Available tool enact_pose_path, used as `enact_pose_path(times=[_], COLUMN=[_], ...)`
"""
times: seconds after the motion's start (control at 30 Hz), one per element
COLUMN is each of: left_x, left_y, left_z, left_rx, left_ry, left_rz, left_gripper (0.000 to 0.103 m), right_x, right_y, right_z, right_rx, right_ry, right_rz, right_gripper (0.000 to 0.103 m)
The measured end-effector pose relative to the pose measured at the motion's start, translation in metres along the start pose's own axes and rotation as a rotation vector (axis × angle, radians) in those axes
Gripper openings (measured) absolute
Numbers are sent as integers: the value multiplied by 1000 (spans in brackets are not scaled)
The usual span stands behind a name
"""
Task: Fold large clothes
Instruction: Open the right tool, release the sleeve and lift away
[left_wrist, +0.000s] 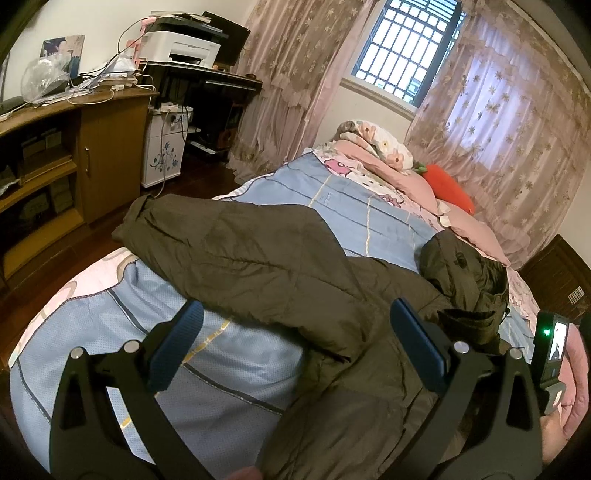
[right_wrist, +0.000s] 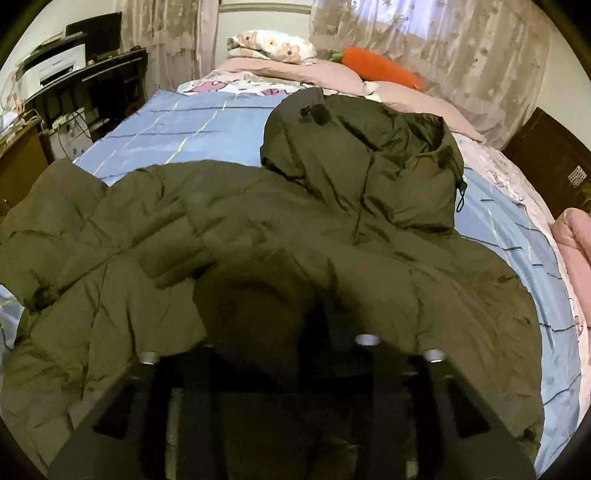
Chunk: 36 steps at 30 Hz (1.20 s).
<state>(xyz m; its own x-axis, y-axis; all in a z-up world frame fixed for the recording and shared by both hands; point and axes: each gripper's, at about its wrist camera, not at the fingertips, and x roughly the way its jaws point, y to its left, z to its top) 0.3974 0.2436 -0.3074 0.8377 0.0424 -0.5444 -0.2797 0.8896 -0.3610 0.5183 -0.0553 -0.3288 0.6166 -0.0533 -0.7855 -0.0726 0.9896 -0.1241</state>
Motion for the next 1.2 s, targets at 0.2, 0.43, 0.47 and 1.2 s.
enact_pose_path(times=[0.2, 0.43, 0.47, 1.2], left_x=[0, 3, 3, 4], left_y=[1, -2, -3, -35], left_z=[-2, -7, -8, -15], left_rx=[-2, 6, 9, 57], left_ry=[2, 4, 5, 21], left_rz=[1, -5, -7, -30], left_gripper=[101, 101, 101, 101], right_x=[-24, -71, -68, -4], right_y=[2, -67, -82, -218], right_z=[-5, -14, -16, -94], right_rx=[44, 245, 281, 705], right_ry=[27, -41, -23, 160], right_rz=[168, 337, 335, 328], right_gripper=[91, 102, 102, 79])
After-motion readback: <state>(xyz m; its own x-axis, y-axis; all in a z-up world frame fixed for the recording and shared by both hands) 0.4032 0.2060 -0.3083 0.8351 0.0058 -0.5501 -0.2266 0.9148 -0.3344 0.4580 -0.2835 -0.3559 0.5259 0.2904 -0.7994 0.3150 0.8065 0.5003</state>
